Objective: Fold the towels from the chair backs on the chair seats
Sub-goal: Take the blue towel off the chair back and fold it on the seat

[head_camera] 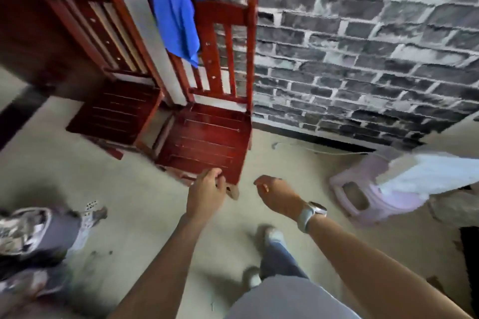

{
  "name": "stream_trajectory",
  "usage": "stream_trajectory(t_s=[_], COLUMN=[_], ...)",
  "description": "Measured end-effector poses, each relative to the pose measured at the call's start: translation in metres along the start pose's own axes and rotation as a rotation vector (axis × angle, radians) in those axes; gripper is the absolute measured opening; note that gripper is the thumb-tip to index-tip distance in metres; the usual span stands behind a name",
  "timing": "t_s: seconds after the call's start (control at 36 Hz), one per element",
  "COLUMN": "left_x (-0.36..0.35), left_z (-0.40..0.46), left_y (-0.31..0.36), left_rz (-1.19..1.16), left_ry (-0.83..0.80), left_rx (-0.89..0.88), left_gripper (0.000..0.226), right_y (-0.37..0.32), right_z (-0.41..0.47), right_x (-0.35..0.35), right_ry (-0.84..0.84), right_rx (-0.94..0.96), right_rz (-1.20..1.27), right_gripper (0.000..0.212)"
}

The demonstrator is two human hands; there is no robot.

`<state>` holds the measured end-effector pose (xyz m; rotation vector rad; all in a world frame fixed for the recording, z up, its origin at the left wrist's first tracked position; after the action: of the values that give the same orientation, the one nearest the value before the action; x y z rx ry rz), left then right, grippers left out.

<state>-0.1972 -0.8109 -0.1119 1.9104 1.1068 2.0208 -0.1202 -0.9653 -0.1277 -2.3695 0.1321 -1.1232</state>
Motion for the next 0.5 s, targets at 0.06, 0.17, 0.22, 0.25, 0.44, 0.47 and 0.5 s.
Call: stream_trajectory(t_s=[0.06, 0.17, 0.22, 0.25, 0.44, 0.47, 0.5], left_x=[0.018, 0.049, 0.063, 0.070, 0.139, 0.150, 0.162], left_z=[0.011, 0.043, 0.066, 0.080, 0.212, 0.231, 0.249], left_y=[-0.020, -0.052, -0.064, -0.070, -0.093, -0.093, -0.094], left_rz=[-0.004, 0.000, 0.000, 0.001, 0.000, -0.016, -0.031], left_ry=[0.027, 0.069, 0.074, 0.076, 0.134, 0.142, 0.146], left_rx=[0.026, 0.051, 0.045, 0.043, -0.042, -0.060, -0.074], left_gripper=[0.029, 0.031, 0.032, 0.032, 0.031, 0.030, 0.030], right_y=[-0.030, -0.082, -0.106, -0.118, -0.203, -0.216, -0.230], right_z=[0.016, 0.057, 0.080, 0.093, 0.198, 0.213, 0.227], right_x=[-0.003, -0.003, 0.001, 0.004, 0.059, 0.071, 0.084], right_ry=[-0.025, -0.037, -0.017, -0.004, 0.195, 0.230, 0.267], right_rx=[0.052, 0.101, 0.121, 0.132, 0.156, 0.157, 0.152], right_rz=[-0.036, -0.085, -0.074, -0.063, 0.063, 0.077, 0.090], right_gripper=[0.031, 0.031, 0.031, 0.031, 0.030, 0.030, 0.030])
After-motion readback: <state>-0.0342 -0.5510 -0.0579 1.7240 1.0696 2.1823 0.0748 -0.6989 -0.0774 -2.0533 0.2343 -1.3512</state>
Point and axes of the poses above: each hand's wrist, its own z-axis towards the middle knuckle, its own x-axis out of the back of the hand, y = z × x, the point moved 5 cm from there along z, towards the middle knuckle, and after that the axes turned 12 degrees about -x, right-handed, at the moved point
